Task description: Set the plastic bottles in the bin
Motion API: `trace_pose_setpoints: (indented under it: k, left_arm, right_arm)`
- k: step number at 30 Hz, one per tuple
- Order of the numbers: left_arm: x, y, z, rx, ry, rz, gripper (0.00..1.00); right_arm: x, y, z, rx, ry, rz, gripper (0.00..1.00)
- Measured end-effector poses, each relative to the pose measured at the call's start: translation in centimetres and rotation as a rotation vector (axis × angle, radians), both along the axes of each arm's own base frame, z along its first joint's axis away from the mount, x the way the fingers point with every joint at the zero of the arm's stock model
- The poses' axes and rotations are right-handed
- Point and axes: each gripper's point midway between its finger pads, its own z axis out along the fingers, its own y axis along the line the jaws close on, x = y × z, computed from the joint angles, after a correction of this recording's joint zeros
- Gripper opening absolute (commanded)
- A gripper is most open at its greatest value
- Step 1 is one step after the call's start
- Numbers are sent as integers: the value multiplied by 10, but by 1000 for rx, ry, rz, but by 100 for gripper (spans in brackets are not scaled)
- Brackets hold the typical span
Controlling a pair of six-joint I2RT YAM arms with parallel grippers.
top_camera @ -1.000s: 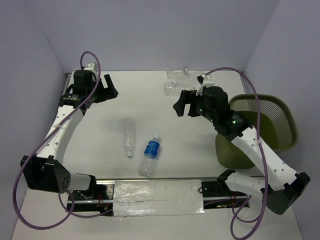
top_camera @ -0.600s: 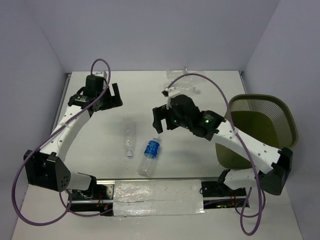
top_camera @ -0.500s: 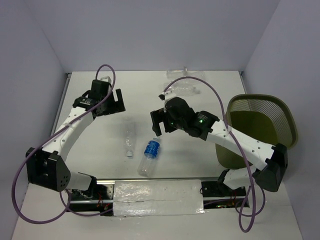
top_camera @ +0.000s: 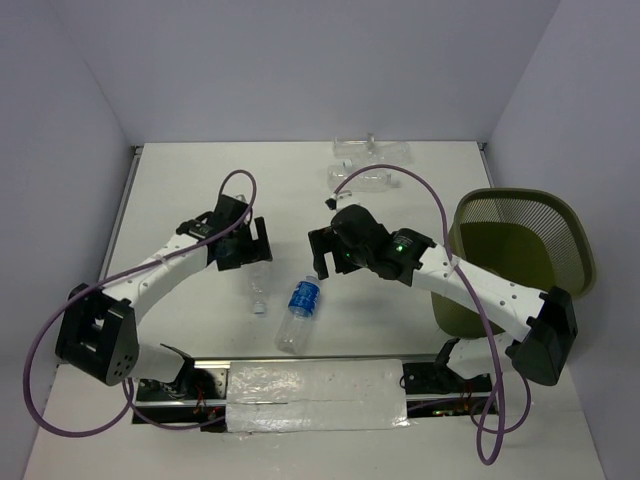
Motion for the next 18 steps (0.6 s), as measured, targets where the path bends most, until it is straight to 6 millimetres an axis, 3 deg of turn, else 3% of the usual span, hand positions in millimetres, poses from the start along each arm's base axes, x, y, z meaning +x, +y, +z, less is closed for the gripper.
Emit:
trace_pose_setpoints:
  k: [6, 10, 15, 16, 18]
  left_arm:
    - [0, -10, -26, 42, 34, -4, 95]
    - [1, -8, -44, 79, 59, 12, 87]
    - [7, -8, -51, 94, 53, 23, 52]
    - [9, -8, -49, 94, 44, 24, 38]
    - [13, -8, -45, 101, 28, 21, 28]
  right_arm:
    - [0, 1, 0, 5, 2, 2, 100]
    - [-2, 2, 0, 11, 9, 7, 100]
    - [-3, 4, 2, 17, 12, 13, 100]
    - [-2, 4, 3, 19, 11, 13, 100]
    - [-1, 6, 10, 31, 2, 15, 100]
